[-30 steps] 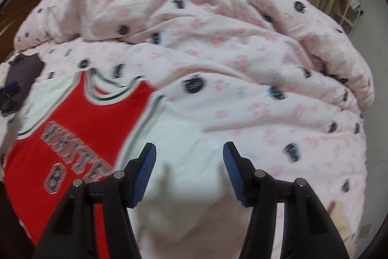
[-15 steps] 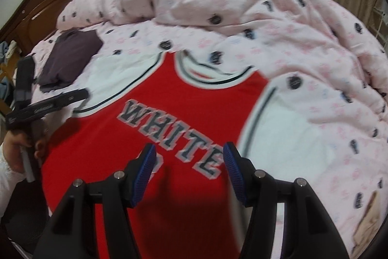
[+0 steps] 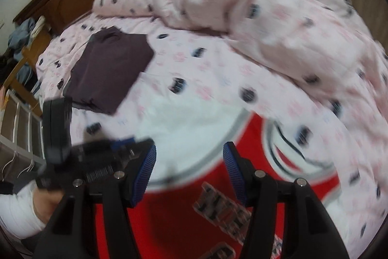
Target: Fold clothes
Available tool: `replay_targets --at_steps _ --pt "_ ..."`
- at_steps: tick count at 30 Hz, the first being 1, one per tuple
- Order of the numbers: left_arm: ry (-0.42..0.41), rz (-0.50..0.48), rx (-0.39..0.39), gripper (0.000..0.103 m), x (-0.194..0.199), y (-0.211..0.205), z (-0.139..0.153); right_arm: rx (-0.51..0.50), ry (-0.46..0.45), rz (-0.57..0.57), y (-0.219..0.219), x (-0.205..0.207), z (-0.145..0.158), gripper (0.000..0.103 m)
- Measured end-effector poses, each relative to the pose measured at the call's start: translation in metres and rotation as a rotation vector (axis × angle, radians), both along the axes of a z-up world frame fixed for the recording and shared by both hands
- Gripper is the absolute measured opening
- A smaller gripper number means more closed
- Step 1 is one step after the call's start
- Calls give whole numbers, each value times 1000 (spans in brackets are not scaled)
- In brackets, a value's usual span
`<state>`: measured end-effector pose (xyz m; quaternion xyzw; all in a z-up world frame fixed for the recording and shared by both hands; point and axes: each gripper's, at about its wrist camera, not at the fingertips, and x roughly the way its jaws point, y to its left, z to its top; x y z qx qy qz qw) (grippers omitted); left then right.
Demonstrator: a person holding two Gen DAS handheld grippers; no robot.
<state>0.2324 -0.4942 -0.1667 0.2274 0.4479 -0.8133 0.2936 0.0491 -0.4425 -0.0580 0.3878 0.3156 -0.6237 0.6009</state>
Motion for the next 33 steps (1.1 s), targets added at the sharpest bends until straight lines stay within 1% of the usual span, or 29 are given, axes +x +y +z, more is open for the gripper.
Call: replay_targets --at_steps 3,5,6,7,8,11,14,18,22,23,24,25,26,29,33 --pt "22 15 23 15 3 1 -3 59 -24 30 -43 13 -4 58" --pt "31 21 38 14 4 1 -5 117 -50 39 -72 21 -9 57" --pt "36 21 45 14 4 0 -6 152 -62 42 -83 24 -14 55" --pt "41 20 50 14 5 -1 -6 186 -74 45 -94 27 -18 45" --pt "46 20 55 14 5 -1 -6 221 -86 48 -106 29 -22 38" --pt "59 19 67 14 7 -2 -7 327 -106 47 -130 34 -40 36" --pt "67 16 78 14 8 -2 -8 397 -72 29 -143 36 -54 36" --pt "71 13 82 14 10 -2 -7 442 -45 16 -149 41 -65 36" --pt "73 16 84 14 11 -2 -7 497 12 11 -148 45 -77 36" --pt "75 17 83 14 11 -2 -7 508 28 11 -148 45 -80 33" --pt "77 18 83 14 12 -2 -6 517 41 9 -147 46 -82 28" --pt "79 19 82 14 12 -2 -6 521 48 6 -145 46 -83 11" --pt "81 20 81 14 13 -1 -5 515 46 3 -144 45 -82 8" --pt "90 30 70 14 16 -1 -1 471 21 -12 -138 43 -72 7" --pt "95 48 12 14 20 1 12 381 -26 -37 -130 38 -53 6"
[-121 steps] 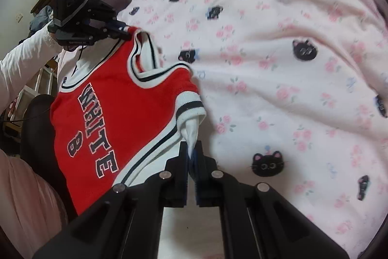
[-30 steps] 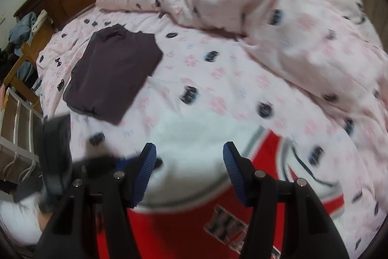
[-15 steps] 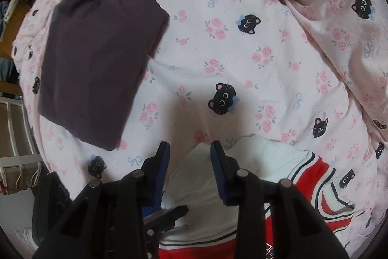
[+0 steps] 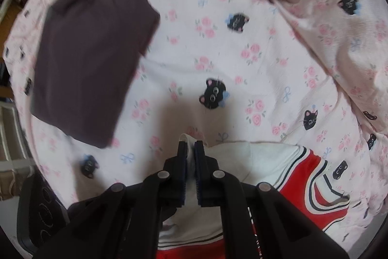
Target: Fold clothes
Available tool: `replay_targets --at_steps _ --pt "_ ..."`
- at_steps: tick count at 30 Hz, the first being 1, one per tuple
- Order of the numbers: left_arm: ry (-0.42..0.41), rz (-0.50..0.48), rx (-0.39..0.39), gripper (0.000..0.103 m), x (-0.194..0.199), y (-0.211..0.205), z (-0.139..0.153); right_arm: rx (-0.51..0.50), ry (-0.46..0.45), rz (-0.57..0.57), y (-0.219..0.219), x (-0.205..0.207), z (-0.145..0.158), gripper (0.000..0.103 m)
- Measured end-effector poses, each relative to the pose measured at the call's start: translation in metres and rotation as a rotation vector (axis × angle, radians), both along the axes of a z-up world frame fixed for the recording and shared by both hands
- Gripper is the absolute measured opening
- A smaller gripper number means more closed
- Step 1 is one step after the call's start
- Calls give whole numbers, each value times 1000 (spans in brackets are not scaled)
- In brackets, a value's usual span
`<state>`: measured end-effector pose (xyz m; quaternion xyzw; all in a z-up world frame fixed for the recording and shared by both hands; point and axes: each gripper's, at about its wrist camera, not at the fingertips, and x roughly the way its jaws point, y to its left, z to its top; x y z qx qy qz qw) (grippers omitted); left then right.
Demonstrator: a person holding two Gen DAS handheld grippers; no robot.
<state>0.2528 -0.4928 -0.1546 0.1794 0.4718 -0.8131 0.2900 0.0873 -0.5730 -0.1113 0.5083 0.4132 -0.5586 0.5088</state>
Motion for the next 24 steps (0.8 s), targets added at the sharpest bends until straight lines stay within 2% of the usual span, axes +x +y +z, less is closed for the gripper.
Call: replay_targets --at_steps 3,6,8,11,20,24 --pt "2 15 -10 14 4 -1 6 -84 -38 -18 6 -1 16 6" --pt "-9 21 17 14 7 -3 4 -159 -72 -14 2 -2 30 6" --pt "-30 25 43 14 8 -5 -2 -181 -97 -10 -9 1 34 2" --pt "-45 36 80 14 11 -8 -9 -167 -121 -15 -15 0 24 2" --pt "-68 59 115 14 18 -8 -17 -170 -226 -68 -33 -16 -18 2" --pt "-79 89 115 14 22 -8 -17 -251 -295 -126 -35 -28 -10 5"
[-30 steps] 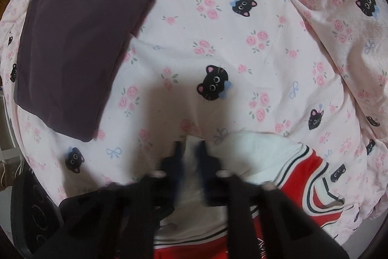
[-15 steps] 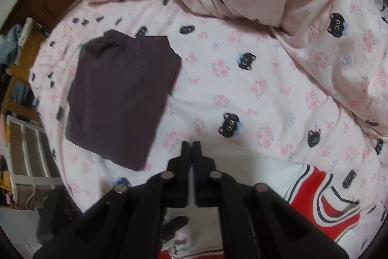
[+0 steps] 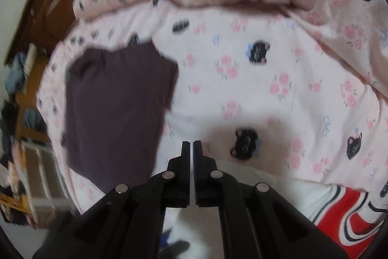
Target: Fold clothes
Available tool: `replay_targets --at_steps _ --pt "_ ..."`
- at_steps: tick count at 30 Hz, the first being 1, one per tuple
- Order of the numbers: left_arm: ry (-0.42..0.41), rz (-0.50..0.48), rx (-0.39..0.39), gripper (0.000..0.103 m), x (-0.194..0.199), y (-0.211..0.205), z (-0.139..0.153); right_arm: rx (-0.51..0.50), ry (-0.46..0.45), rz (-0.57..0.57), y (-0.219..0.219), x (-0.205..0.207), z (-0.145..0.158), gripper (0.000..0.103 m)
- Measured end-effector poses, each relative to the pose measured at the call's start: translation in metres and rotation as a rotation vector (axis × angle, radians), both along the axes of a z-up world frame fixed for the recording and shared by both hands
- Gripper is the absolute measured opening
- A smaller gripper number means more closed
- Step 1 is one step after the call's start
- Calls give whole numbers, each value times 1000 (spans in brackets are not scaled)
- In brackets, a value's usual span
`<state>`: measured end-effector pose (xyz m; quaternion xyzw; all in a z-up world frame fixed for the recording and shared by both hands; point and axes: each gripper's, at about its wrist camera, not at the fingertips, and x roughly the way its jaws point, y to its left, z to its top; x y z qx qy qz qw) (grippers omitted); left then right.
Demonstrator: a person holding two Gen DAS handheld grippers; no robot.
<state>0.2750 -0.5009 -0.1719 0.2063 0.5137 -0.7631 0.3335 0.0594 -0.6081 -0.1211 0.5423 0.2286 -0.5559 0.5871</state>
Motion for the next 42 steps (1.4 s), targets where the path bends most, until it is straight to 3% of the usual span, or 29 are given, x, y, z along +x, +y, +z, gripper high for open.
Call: replay_targets --at_steps 4,9,10,11,15,19,23,27,31,36,42 --pt "9 38 15 14 11 -5 -1 -26 -20 -8 10 -10 14 5" --pt "22 54 20 14 20 -6 0 32 68 13 37 -23 16 5" --pt "23 53 17 14 20 -6 1 45 89 18 44 -27 14 10" --pt "22 49 8 14 19 -4 4 59 104 22 50 -31 12 14" --pt "28 20 -59 14 12 2 17 105 65 52 64 -36 -6 15" --pt "48 -40 -132 14 0 10 34 63 18 70 58 -24 -15 15" --pt "12 -95 -81 14 -15 10 23 42 -12 118 37 0 -20 15" --pt "-18 -81 24 14 -14 4 2 90 41 144 13 23 -41 15" --pt "-34 -87 -3 14 -13 2 7 73 26 106 1 23 -54 15" --pt "-11 -77 -14 14 -3 1 15 -27 -81 75 15 5 -32 15" --pt "-36 -18 -119 14 15 -4 35 -116 -57 72 65 -15 18 16"
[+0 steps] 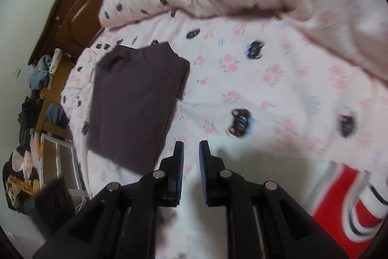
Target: Fold clothes
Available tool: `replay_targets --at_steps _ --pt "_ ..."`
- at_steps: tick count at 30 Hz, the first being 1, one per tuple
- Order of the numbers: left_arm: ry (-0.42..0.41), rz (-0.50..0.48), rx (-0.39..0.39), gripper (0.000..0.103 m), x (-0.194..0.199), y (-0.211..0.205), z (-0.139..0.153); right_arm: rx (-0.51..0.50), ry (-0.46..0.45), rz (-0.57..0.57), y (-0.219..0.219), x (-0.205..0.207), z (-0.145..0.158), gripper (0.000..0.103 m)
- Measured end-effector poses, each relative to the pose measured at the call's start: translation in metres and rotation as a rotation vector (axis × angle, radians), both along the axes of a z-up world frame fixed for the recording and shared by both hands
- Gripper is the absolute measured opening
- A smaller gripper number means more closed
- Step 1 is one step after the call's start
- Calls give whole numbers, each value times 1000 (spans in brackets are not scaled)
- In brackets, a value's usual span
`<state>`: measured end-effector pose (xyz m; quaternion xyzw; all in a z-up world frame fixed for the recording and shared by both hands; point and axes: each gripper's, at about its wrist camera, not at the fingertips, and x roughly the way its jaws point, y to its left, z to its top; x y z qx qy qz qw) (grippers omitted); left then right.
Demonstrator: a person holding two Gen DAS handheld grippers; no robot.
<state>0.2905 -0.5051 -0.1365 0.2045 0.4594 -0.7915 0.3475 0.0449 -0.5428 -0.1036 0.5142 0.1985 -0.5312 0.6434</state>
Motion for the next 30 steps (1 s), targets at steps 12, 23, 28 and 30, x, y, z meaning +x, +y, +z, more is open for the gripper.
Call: replay_targets --at_steps 12,23,28,30 --pt "78 -170 -97 21 -40 40 24 -116 163 -238 212 -68 57 39" --pt "55 -385 -206 25 -118 110 36 -41 144 -662 375 -199 23 39" --pt "4 -414 -253 42 -143 128 30 -49 65 -754 405 -239 -9 39" --pt "-11 -424 -259 42 -151 131 27 -58 34 -765 409 -249 -21 40"
